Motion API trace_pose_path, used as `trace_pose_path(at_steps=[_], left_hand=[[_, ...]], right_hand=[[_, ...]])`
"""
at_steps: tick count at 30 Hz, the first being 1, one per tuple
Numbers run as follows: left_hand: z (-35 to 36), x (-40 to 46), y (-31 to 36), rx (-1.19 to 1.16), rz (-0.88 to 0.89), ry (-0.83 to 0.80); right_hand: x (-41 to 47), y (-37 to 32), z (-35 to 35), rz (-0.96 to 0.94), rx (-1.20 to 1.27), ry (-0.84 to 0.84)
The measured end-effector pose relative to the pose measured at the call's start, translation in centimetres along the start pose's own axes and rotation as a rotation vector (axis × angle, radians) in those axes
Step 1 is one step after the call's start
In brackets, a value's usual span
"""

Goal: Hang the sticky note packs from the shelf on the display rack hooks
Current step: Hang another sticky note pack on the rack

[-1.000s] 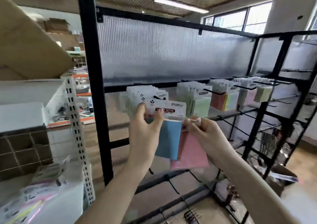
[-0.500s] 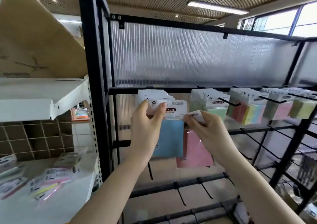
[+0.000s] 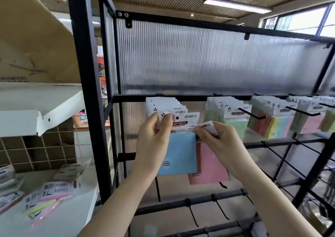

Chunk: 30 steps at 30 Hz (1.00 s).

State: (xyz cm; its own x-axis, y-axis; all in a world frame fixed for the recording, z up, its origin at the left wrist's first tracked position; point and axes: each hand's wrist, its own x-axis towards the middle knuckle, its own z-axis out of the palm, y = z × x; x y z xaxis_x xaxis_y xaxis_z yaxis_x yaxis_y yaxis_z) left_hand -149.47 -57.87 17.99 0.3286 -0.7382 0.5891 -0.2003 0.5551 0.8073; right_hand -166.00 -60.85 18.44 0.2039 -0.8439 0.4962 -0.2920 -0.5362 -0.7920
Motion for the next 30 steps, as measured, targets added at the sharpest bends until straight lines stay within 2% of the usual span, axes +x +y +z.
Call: trace_pose_path(at_steps=[4, 10, 13, 19, 22, 25, 27, 30], left_hand=[[0.1, 0.1, -0.8, 0.051, -0.003, 0.028], [0.3, 0.4, -1.7, 0.308, 0.152, 0.257], [0.4, 0.9, -2.4, 0.411, 0.212, 0.3], [0.8, 1.4, -2.9, 0.444, 0.334, 0.397], [0.7, 0.7, -2.8, 0.468, 0.537, 0.355], [1.0, -1.0, -2.3, 0.492, 0.731, 0.219], [1.5, -2.1, -1.6, 0.492, 0.752, 0.057], [3.1, -3.2, -1.2, 0.554, 0.691, -0.163]], right_hand=[[0.6, 0.5, 0.3, 0.016, -0.024, -0.017], [1.4, 1.3, 1.3, 0.017, -0.086, 0.011], [1.9, 1.7, 1.8, 0.038, -0.154, 0.046], [1.9, 1.7, 1.4, 0.055, -0.124, 0.08], [1.2, 2.0, 0.4, 0.08, -0.13, 0.133], [0.3, 2.3, -1.2, 0.082, -0.11, 0.251], [-0.3, 2.4, -2.4, 0.075, -0.093, 0.335], [-1.5, 2.7, -4.1, 0.034, -0.077, 0.427]])
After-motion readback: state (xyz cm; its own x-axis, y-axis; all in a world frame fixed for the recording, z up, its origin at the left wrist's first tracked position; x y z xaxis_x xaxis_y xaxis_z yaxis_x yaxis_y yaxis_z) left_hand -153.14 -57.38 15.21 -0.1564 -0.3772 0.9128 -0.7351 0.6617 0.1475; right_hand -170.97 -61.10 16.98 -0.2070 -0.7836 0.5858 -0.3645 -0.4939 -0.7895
